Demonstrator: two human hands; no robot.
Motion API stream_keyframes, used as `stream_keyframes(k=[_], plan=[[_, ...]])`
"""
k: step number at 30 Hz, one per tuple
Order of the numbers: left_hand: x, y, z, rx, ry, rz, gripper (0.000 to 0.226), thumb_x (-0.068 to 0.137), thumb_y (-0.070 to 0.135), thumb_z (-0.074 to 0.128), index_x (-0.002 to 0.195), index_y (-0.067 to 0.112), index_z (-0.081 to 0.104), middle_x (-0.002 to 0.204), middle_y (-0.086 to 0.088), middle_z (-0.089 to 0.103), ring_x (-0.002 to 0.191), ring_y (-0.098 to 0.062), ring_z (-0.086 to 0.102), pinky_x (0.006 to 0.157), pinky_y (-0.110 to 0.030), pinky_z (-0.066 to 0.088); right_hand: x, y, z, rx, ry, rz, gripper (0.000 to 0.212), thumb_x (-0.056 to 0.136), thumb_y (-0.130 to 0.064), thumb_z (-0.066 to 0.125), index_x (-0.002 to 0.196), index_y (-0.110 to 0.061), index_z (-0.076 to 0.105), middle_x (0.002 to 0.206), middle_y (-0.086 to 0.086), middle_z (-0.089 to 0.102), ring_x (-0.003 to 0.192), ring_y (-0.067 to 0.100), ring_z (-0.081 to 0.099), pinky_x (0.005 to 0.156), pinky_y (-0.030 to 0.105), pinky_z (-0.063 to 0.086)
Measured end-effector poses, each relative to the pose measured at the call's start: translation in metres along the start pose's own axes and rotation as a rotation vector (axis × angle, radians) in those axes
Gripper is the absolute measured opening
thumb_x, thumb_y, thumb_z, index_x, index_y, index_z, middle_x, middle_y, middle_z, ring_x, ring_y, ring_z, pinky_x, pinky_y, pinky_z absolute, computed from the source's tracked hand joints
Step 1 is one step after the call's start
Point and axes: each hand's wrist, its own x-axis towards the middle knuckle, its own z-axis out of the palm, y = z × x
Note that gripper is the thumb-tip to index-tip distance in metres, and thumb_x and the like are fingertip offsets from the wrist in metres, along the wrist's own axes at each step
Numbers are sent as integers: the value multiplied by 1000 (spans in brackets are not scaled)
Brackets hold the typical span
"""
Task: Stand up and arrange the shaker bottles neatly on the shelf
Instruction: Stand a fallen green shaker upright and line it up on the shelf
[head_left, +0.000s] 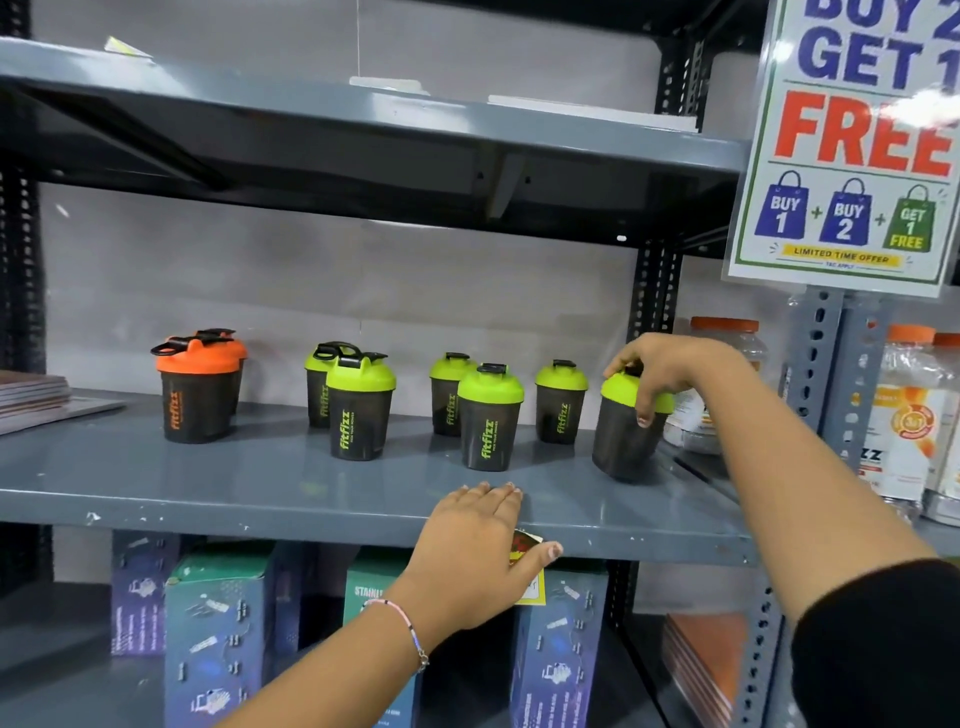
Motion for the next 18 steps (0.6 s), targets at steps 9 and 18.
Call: stream_keyframes(k=[9, 18], plan=[[1, -4, 2, -46, 27, -41, 81, 88, 74, 20, 146, 19, 32, 153, 1, 37, 141, -20, 29, 117, -37, 19, 23, 0, 2, 17, -94, 37, 90, 55, -10, 94, 134, -18, 51, 138, 3, 50, 127, 28, 51, 103, 43, 47], [-13, 3, 10, -76, -10, -60, 83, 86, 76, 19, 147, 21, 31, 154, 3, 36, 142, -18, 27, 117, -35, 17, 13, 24, 20, 266, -19, 102, 68, 56, -37, 94, 113, -15, 64, 120, 6, 62, 104, 25, 64, 91, 40, 55]])
